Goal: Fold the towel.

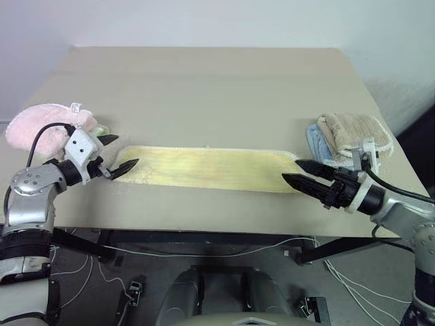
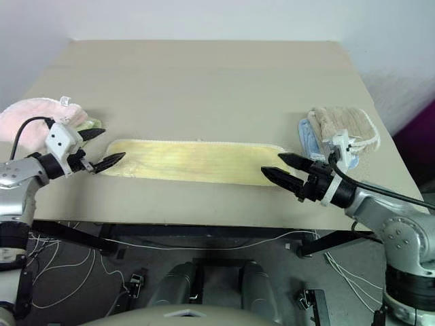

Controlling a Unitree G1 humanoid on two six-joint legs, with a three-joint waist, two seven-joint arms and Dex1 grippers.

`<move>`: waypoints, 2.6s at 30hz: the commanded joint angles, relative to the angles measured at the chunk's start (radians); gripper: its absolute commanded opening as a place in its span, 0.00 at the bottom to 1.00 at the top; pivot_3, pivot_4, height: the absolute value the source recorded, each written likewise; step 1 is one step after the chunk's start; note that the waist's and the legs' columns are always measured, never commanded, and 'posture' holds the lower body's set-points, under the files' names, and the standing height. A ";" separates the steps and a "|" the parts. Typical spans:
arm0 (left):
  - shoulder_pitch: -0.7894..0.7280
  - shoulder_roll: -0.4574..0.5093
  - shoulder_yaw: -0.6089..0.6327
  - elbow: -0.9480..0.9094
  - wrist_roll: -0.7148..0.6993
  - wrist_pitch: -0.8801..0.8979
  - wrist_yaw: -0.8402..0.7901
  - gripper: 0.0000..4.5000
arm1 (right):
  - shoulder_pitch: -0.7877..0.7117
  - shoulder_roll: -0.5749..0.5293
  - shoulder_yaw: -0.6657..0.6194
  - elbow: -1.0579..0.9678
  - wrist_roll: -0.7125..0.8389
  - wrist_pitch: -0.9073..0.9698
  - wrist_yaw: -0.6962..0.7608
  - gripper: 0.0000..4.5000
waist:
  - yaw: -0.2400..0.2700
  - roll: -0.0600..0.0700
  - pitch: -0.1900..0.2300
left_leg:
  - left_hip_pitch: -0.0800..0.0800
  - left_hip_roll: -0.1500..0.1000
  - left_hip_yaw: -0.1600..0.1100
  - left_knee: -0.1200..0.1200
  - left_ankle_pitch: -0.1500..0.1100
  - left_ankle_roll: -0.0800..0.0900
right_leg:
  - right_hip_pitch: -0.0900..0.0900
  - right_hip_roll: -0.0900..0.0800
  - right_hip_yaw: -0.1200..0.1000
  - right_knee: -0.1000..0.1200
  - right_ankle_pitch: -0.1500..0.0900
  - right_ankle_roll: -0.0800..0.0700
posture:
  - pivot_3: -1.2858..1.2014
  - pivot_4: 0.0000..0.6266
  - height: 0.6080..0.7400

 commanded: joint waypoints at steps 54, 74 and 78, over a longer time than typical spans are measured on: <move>0.118 -0.147 -0.245 -0.386 -0.018 0.127 -0.101 1.00 | 0.114 0.162 0.108 0.207 0.713 -0.309 -1.072 1.00 | -0.010 -0.001 -0.004 | 0.010 0.002 0.000 -0.002 -0.001 0.002 | 0.013 0.001 0.000 -0.007 0.000 0.000 | 0.52 0.24 1.00; 0.159 -0.132 -0.234 -0.438 -0.023 0.139 -0.073 1.00 | -0.078 0.215 0.076 0.405 0.521 -0.337 -1.007 0.55 | -0.006 -0.002 -0.005 | 0.016 0.007 0.003 -0.005 -0.001 0.002 | 0.019 0.003 0.002 -0.014 0.001 -0.004 | 0.52 0.24 1.00; 0.162 -0.134 -0.235 -0.441 -0.023 0.138 -0.067 1.00 | -0.079 0.216 0.064 0.393 0.516 -0.334 -1.011 0.23 | -0.005 -0.001 -0.004 | 0.013 0.007 0.003 -0.005 -0.001 0.002 | 0.016 0.003 0.002 -0.014 0.001 -0.003 | 0.52 0.24 1.00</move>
